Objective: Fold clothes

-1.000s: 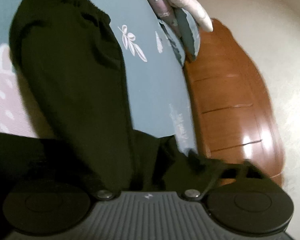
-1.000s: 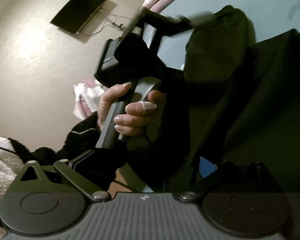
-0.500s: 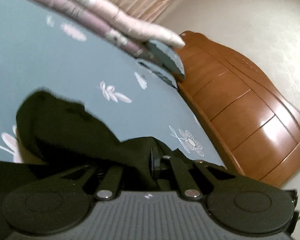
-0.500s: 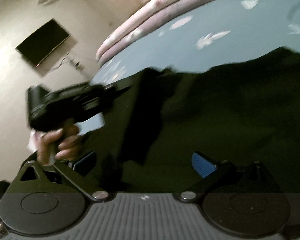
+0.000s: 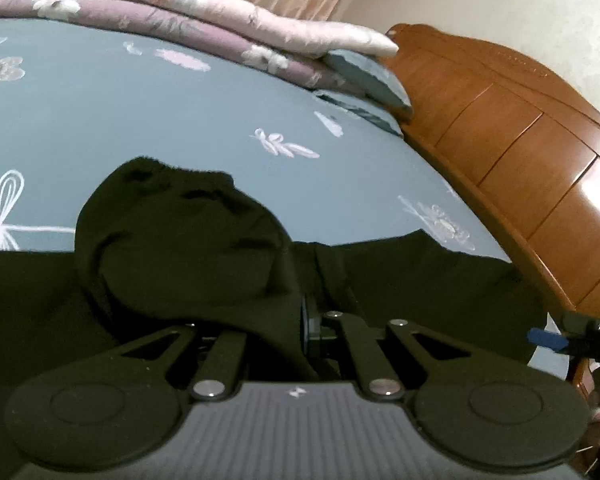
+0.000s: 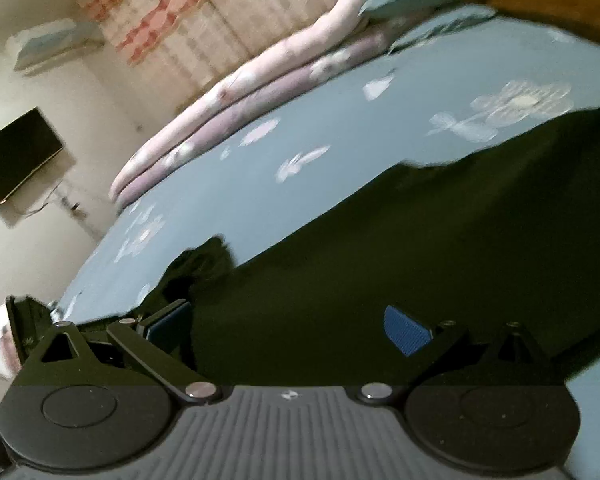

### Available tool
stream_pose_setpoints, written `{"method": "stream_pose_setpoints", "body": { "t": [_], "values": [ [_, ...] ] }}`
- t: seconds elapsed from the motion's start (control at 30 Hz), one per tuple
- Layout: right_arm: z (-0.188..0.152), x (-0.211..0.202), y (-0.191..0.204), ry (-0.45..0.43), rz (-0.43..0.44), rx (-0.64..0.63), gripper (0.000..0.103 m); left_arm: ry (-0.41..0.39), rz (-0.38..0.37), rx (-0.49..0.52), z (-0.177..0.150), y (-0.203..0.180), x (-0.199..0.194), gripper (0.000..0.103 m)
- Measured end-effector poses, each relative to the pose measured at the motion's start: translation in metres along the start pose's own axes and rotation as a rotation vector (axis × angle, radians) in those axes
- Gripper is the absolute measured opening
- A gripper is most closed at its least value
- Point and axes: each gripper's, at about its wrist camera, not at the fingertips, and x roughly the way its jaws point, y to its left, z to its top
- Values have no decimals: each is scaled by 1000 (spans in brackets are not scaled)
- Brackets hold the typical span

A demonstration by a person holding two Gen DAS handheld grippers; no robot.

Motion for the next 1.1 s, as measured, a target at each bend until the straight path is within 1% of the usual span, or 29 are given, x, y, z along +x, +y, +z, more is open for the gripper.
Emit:
{"method": "stream_pose_setpoints", "body": {
  "t": [0.03, 0.13, 0.23, 0.3, 0.43, 0.57, 0.63, 0.73, 0.83, 0.9, 1.0, 1.1],
  "values": [
    [1, -4, -2, -16, -17, 1, 103, 2, -4, -2, 0, 0, -1, 4],
    [0, -24, -14, -49, -55, 0, 103, -3, 3, 38, -2, -4, -5, 4],
    [-2, -38, -28, -75, -96, 19, 103, 18, 14, 43, -7, -1, -2, 4],
    [-4, -43, -35, -85, -123, 41, 103, 32, 22, 46, -10, 0, 1, 4],
    [-7, -45, -42, -91, -152, 50, 103, 27, 22, 36, -13, 3, -3, 4],
    [-10, -35, -44, -85, -158, 44, 103, 42, 37, 22, -12, 10, 0, 7],
    [-14, -27, -41, -77, -164, 14, 103, 46, 33, 5, -12, 14, 1, 8],
    [-20, -13, -38, -65, -174, -35, 103, 54, 44, 11, -15, 15, 0, 11],
    [-30, 9, -39, -2, -201, -81, 103, 78, 40, -10, -14, 19, 0, 14],
    [-39, 21, -44, 40, -224, -87, 103, 84, 38, -17, -14, 21, -3, 16],
    [-49, 24, -48, 21, -223, -101, 103, 96, 40, -22, -14, 23, -6, 23],
    [-57, 25, -50, -6, -224, -114, 103, 107, 44, -22, -15, 25, -9, 26]
  ]
}}
